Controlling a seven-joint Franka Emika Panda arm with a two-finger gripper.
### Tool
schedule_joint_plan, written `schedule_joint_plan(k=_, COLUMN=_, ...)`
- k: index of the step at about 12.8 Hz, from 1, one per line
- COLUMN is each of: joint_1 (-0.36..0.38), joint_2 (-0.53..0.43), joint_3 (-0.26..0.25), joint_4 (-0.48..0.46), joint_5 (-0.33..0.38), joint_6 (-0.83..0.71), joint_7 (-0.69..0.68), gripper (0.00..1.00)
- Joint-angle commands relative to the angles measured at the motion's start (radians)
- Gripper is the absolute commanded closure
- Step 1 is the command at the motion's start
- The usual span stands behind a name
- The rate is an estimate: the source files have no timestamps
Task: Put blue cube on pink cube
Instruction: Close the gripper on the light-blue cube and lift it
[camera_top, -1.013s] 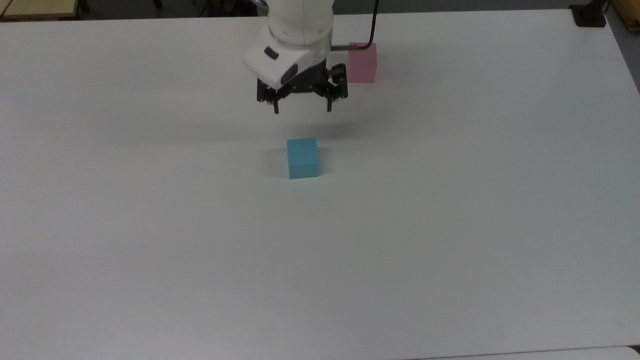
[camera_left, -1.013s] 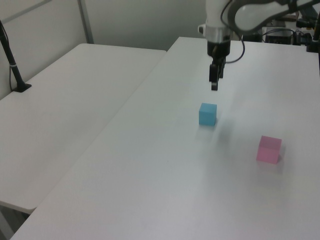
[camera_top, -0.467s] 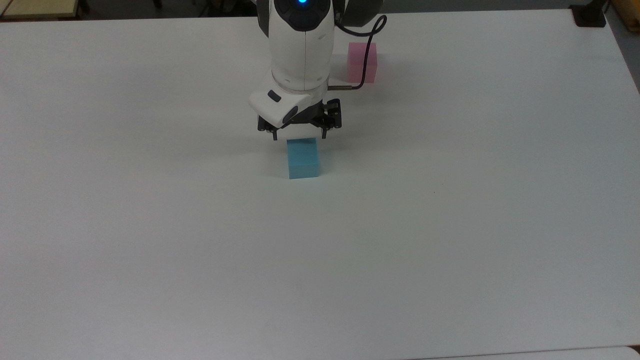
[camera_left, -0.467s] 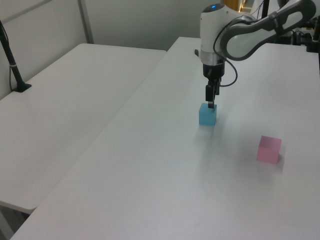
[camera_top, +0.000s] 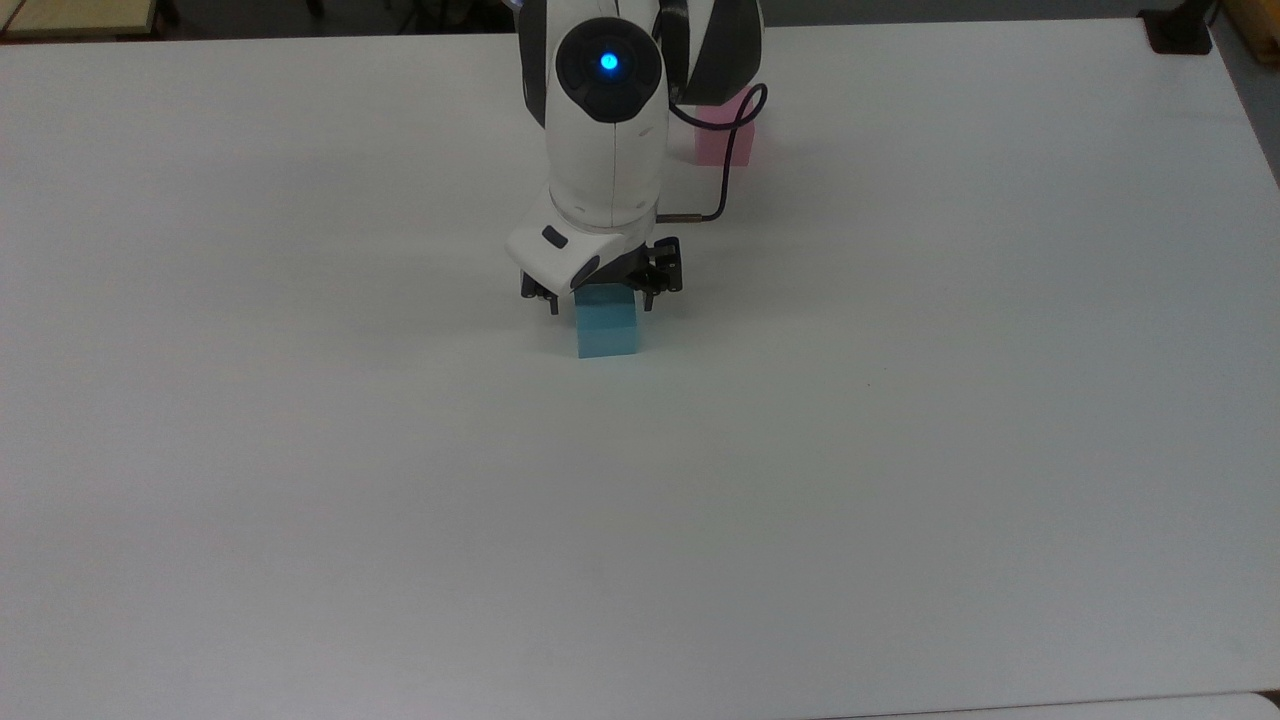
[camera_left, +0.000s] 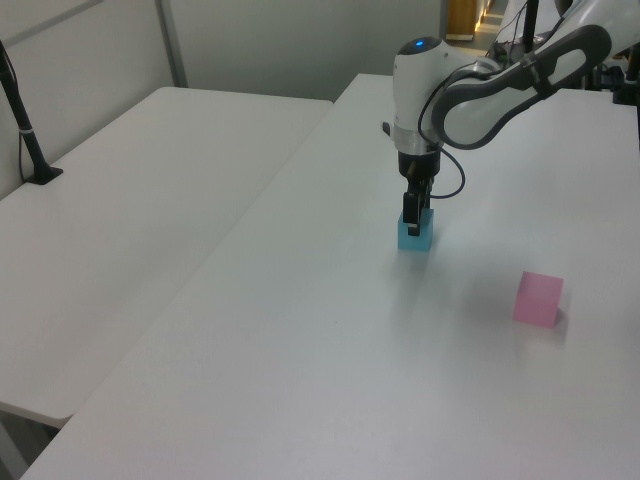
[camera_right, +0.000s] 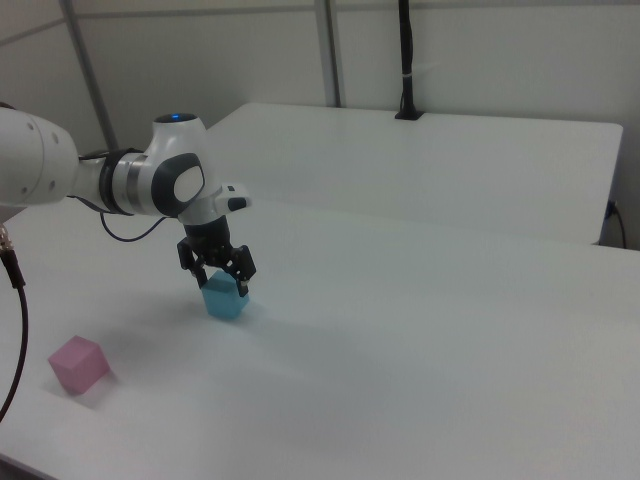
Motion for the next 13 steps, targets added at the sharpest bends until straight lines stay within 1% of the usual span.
schedule_joint_plan(k=1, joint_1=0.005, joint_2=0.014, joint_3=-0.002, joint_4=-0.014, joint_5=-0.02, joint_6=0.058, joint_7=0.055, gripper=0.0)
schedule_joint_plan(k=2, joint_1=0.007, joint_2=0.02, joint_3=-0.002, joint_4=-0.014, joint_5=-0.02, joint_6=0.065, joint_7=0.081, gripper=0.04)
schedule_joint_plan(k=3, joint_1=0.007, joint_2=0.02, joint_3=-0.002, joint_4=-0.014, joint_5=-0.02, joint_6=0.065, joint_7=0.083, gripper=0.22)
schedule_joint_plan(k=5, joint_1=0.007, joint_2=0.019, joint_3=-0.002, joint_4=-0.012, joint_5=-0.018, joint_6=0.065, joint_7=0.082, gripper=0.52)
schedule_joint_plan(k=8, joint_1=0.007, joint_2=-0.013, joint_3=-0.002, joint_4=-0.005, joint_5=-0.018, joint_6=0.036, joint_7=0.074, gripper=0.7)
schedule_joint_plan(k=9, joint_1=0.005, joint_2=-0.039, joint_3=-0.002, joint_4=0.013, joint_5=-0.018, joint_6=-0.008, joint_7=0.075, gripper=0.7)
schedule_joint_plan(k=10, joint_1=0.005, joint_2=-0.065, joint_3=-0.004, joint_4=0.056, joint_5=-0.018, joint_6=-0.09, joint_7=0.075, gripper=0.7)
schedule_joint_plan(k=13, joint_1=0.002, joint_2=-0.092, joint_3=-0.004, joint_4=0.26, joint_5=-0.006, joint_6=-0.307, joint_7=0.082, gripper=0.7)
